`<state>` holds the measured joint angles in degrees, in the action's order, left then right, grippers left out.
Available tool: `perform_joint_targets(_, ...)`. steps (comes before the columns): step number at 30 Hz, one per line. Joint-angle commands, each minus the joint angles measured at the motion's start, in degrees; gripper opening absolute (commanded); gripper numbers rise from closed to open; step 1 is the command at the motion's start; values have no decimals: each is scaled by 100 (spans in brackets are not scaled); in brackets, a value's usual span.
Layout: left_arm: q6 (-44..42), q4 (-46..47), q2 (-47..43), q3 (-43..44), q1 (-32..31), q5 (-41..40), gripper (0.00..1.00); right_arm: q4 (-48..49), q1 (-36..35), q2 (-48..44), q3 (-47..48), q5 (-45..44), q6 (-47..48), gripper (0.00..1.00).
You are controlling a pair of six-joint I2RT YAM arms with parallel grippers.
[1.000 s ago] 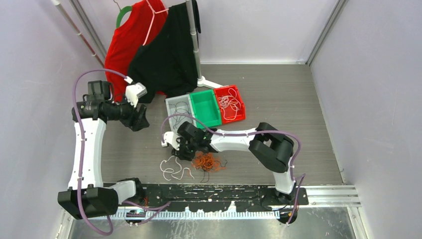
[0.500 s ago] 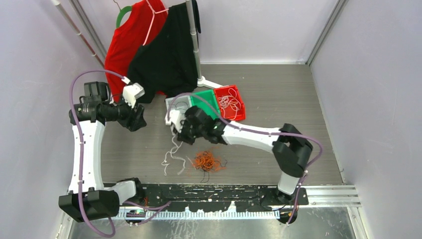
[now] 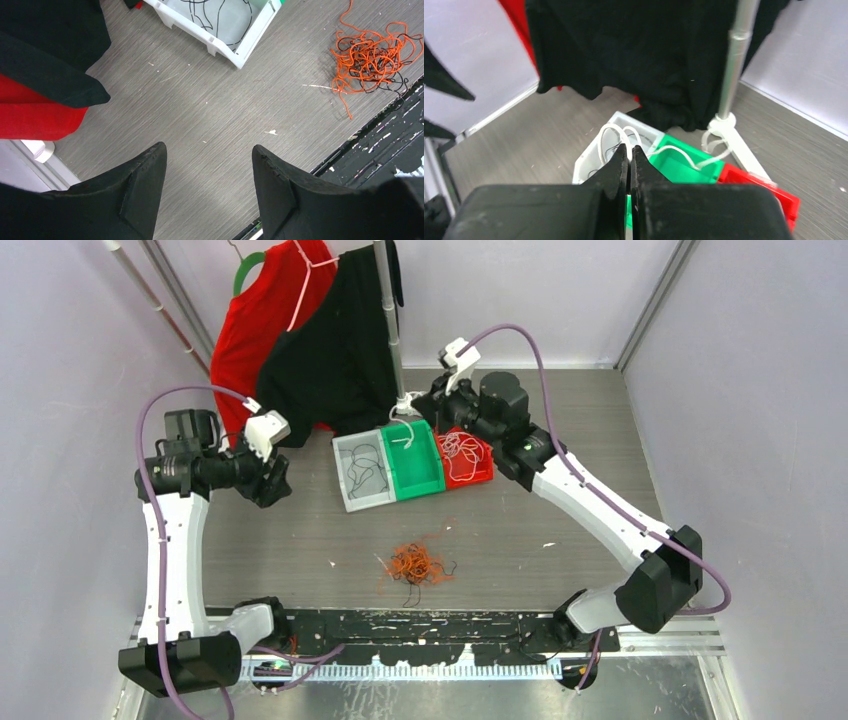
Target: Untangle the cables
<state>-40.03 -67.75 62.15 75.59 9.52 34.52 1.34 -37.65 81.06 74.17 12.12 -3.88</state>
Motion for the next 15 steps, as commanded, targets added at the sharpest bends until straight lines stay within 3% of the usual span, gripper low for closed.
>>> perform_joint_targets(1,-140,107,-130,-82,50,86,63,3,264,-174,232,-626,-172,1)
perform_joint_targets(7,-251,87,-197,-156,49,91,63,-347,543,-221,238,-1394,301,1)
perform_joint_targets(15,-245,86,-213,-241,50,160,63,-439,825,-6,143,-1661,550,1)
